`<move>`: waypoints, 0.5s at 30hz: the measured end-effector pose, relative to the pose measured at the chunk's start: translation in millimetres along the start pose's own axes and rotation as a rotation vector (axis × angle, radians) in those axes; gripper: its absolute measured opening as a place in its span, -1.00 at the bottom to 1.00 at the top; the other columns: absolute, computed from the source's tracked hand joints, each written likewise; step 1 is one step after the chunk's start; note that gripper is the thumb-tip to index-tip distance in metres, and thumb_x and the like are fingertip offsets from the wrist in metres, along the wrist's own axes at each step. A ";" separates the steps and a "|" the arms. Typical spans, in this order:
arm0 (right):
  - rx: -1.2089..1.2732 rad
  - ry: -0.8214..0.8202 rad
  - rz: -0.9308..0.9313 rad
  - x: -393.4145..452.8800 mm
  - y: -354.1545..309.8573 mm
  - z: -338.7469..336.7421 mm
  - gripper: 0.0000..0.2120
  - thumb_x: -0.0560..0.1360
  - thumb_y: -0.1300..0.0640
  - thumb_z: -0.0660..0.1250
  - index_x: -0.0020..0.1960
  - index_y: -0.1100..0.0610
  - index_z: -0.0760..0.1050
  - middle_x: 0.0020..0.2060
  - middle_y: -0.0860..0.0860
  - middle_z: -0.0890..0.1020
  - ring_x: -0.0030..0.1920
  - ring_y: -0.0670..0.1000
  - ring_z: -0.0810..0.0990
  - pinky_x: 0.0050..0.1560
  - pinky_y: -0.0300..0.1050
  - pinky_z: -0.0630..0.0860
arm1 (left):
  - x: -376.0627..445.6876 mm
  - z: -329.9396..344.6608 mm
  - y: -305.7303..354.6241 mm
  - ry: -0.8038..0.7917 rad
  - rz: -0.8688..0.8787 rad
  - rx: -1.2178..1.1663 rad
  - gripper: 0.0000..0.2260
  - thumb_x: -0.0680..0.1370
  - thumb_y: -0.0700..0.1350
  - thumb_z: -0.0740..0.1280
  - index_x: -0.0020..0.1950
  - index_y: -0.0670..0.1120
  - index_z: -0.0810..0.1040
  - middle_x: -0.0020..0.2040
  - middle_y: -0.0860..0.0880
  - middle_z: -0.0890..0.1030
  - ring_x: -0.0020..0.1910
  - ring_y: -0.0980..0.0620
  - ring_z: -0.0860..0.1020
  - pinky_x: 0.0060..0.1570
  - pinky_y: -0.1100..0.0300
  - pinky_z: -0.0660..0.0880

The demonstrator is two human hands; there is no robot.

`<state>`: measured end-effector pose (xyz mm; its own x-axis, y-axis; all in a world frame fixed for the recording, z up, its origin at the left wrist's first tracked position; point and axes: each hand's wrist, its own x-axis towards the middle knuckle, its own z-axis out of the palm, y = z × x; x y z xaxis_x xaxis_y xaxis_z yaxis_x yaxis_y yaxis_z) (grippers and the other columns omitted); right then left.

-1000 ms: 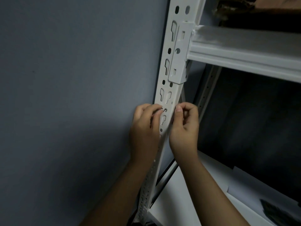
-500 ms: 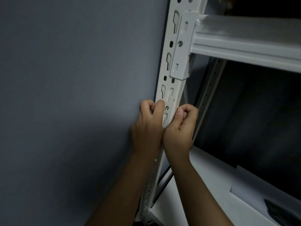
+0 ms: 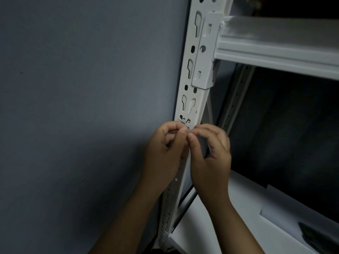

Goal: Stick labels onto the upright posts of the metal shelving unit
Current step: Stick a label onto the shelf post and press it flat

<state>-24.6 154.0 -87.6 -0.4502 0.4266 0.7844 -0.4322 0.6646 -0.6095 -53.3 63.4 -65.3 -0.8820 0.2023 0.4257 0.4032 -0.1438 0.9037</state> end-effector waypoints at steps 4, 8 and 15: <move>0.159 -0.024 0.047 1.7 -12.5 -3.3 -0.75 0.49 0.31 0.38 -0.08 -0.06 0.55 -0.08 -0.10 0.58 -0.01 -0.13 0.58 0.05 -0.33 0.47 | -2.1 -3.7 8.2 -0.027 -0.027 -0.073 -0.89 0.57 -0.19 0.26 -0.09 -0.05 0.55 -0.34 0.07 0.62 -0.33 0.21 0.58 -0.36 0.33 0.49; 0.213 -0.027 0.090 1.3 -20.5 -5.7 -0.70 0.48 0.37 0.36 -0.09 -0.05 0.56 -0.11 -0.03 0.61 -0.04 -0.15 0.60 0.00 -0.40 0.47 | -2.7 -9.0 14.9 -0.069 -0.101 -0.111 -0.88 0.57 -0.19 0.26 -0.06 -0.12 0.59 -0.30 -0.01 0.61 -0.29 0.16 0.59 -0.36 0.32 0.50; 0.225 -0.097 0.096 3.7 -25.1 -12.5 -0.74 0.49 0.37 0.36 -0.07 0.01 0.57 -0.09 -0.03 0.61 -0.03 -0.18 0.59 -0.01 -0.40 0.48 | -3.3 -19.7 24.0 -0.170 -0.359 -0.207 -0.86 0.53 -0.10 0.31 -0.15 -0.02 0.66 -0.23 0.02 0.65 -0.21 0.16 0.61 -0.28 0.25 0.48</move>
<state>-5.7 146.5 -68.0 -0.5655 0.4136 0.7136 -0.5418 0.4661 -0.6995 -45.5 40.2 -45.9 -0.8977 0.4283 0.1035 0.0060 -0.2230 0.9748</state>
